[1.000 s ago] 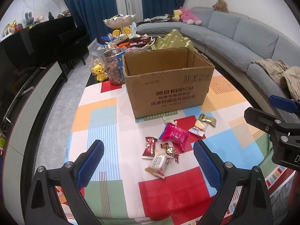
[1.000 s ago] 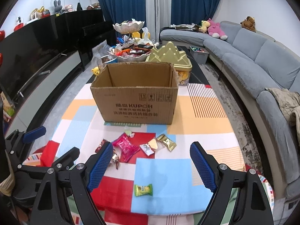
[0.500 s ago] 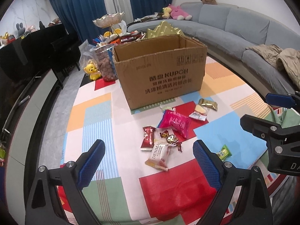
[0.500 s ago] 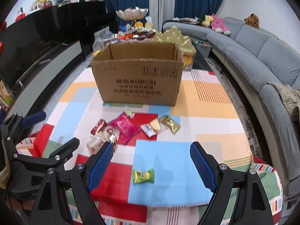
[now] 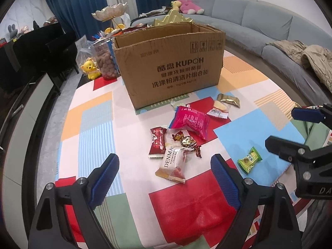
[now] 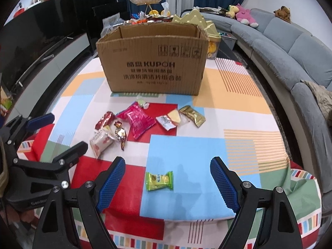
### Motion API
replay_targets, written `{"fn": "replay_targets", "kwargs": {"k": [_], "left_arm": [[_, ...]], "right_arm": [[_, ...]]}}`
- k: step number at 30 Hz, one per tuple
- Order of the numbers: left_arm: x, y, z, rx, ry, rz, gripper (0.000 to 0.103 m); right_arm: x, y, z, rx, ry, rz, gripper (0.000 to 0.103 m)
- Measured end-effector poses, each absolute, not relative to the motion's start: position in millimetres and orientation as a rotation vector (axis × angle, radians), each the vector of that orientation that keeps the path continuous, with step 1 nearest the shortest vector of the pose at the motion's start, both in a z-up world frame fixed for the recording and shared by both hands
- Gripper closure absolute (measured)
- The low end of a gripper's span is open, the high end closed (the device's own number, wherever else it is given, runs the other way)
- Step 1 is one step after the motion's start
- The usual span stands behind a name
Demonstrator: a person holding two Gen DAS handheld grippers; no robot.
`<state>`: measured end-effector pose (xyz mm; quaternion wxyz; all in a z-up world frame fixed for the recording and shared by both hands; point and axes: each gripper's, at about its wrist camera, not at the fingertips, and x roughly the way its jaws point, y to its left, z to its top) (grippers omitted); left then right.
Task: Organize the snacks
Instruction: 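Lower the left tool toward the white DENMA packet while the right tool approaches the yellow-green packet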
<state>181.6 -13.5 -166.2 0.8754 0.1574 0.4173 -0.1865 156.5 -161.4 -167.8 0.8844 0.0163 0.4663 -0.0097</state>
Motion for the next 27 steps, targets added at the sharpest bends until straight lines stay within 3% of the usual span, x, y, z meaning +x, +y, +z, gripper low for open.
{"fn": "replay_targets", "kwargs": {"k": [6, 16, 27], "left_arm": [[189.4, -11.3, -179.5, 0.328, 0.902, -0.402, 0.018], [200.7, -10.6, -198.9, 0.325, 0.95, -0.431, 0.018], [212.1, -16.8, -218.0, 0.335, 0.995, -0.46, 0.03]], "right_arm": [[160.0, -158.0, -182.8, 0.028, 1.014, -0.018, 0.018], [166.0, -158.2, -205.0, 0.041, 1.082, -0.019, 0.018], [173.4, -160.6, -223.1, 0.047, 1.129, -0.019, 0.019]]}}
